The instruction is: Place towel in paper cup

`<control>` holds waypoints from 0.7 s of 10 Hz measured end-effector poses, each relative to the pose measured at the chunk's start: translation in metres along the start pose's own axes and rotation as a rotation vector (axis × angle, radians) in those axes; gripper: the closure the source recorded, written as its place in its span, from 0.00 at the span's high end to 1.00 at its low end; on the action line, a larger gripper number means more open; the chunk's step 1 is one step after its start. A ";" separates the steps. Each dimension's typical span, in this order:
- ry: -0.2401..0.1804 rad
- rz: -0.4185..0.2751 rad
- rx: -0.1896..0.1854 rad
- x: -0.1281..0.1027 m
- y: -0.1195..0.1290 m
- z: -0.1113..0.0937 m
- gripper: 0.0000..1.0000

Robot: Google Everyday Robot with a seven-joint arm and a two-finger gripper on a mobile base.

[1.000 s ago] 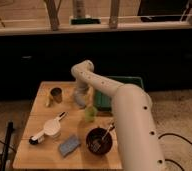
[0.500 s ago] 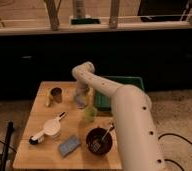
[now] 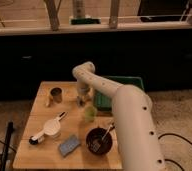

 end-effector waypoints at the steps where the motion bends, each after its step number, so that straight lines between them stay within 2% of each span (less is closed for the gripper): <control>1: 0.000 -0.001 -0.001 -0.001 0.000 0.000 0.00; 7: -0.017 -0.125 0.008 -0.010 -0.015 -0.031 0.00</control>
